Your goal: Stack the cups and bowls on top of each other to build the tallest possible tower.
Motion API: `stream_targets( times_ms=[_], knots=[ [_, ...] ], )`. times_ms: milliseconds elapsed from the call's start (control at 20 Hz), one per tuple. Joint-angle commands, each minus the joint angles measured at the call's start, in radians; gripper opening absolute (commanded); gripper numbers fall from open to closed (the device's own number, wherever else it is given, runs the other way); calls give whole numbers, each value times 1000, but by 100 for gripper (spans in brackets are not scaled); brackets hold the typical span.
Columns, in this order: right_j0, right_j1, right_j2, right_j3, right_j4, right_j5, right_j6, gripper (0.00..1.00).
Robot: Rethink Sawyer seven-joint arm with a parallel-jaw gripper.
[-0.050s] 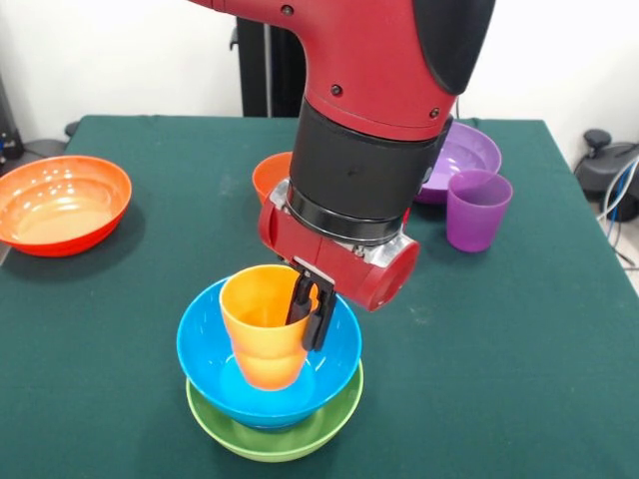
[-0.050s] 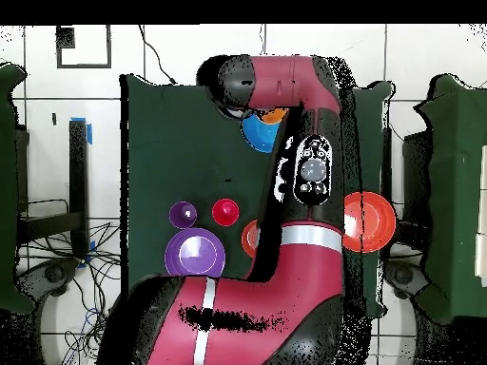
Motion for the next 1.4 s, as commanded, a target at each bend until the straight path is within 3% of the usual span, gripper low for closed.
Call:
stream_targets(
  times_ms=[50, 1400],
  knots=[
    [19, 40, 63, 8, -1, 91, -94, 0],
    [10, 18, 59, 40, -10, 154, -161, 0]
  ],
)
